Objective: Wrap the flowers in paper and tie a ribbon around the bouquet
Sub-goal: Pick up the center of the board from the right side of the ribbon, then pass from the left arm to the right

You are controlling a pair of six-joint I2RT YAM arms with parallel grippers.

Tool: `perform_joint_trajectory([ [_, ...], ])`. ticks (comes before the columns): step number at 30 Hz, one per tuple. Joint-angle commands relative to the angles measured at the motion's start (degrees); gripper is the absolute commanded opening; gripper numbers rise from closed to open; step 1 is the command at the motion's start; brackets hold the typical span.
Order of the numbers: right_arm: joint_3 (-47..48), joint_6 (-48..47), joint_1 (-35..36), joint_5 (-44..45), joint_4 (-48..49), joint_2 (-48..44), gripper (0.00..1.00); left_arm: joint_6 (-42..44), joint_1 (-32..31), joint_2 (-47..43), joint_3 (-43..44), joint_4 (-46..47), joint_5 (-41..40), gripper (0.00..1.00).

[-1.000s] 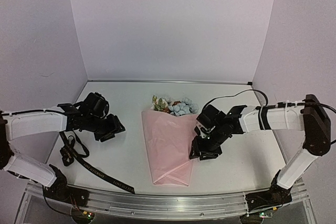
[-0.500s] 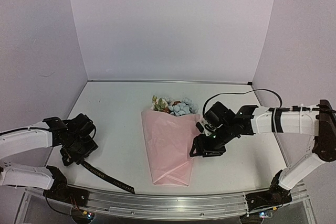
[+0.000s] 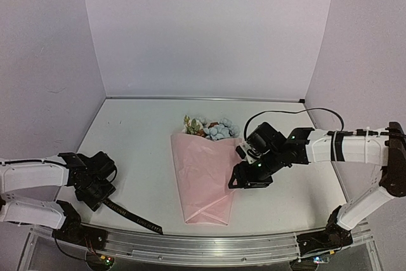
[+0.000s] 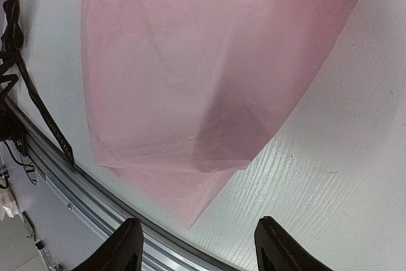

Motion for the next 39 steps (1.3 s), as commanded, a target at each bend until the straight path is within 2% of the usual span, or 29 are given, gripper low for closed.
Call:
perform_joint_trajectory([
  [1, 0.1, 0.0, 0.4, 0.7, 1.4, -0.8, 0.6, 1.1, -0.2, 4.9, 1.7, 6.3, -0.4, 0.59],
  [5, 0.2, 0.5, 0.5, 0.5, 1.6, -0.8, 0.59, 3.7, -0.2, 7.9, 2.3, 9.6, 1.5, 0.4],
  [9, 0.7, 0.7, 0.6, -0.1, 1.6, -0.8, 0.58, 6.8, -0.2, 10.3, 1.7, 14.2, 6.0, 0.09],
  [11, 1.2, 0.6, 0.7, -0.4, 1.5, -0.6, 0.57, 8.5, -0.2, 10.5, 2.3, 15.9, 7.6, 0.01],
  [17, 4.2, -2.0, 1.4, -1.0, 1.3, 0.2, 0.54, 14.2, -0.2, 8.1, 8.7, 17.5, 10.6, 0.0],
  [24, 12.6, -13.0, 5.0, -0.7, 1.7, 3.7, 0.54, 18.3, -0.7, 6.5, 15.4, 17.8, 16.2, 0.0],
  [28, 17.4, -17.4, 6.3, -1.7, 6.4, 8.0, 0.56, 19.9, -1.4, 7.3, 18.4, 20.7, 20.8, 0.0],
  [32, 20.2, -16.4, 6.3, -4.0, 15.9, 12.4, 0.59, 22.3, -2.6, 9.2, 21.4, 25.5, 25.3, 0.0],
  [39, 26.8, -11.5, 6.3, -7.6, 23.7, 19.7, 0.63, 25.6, -5.3, 13.4, 27.7, 29.0, 27.2, 0.0],
])
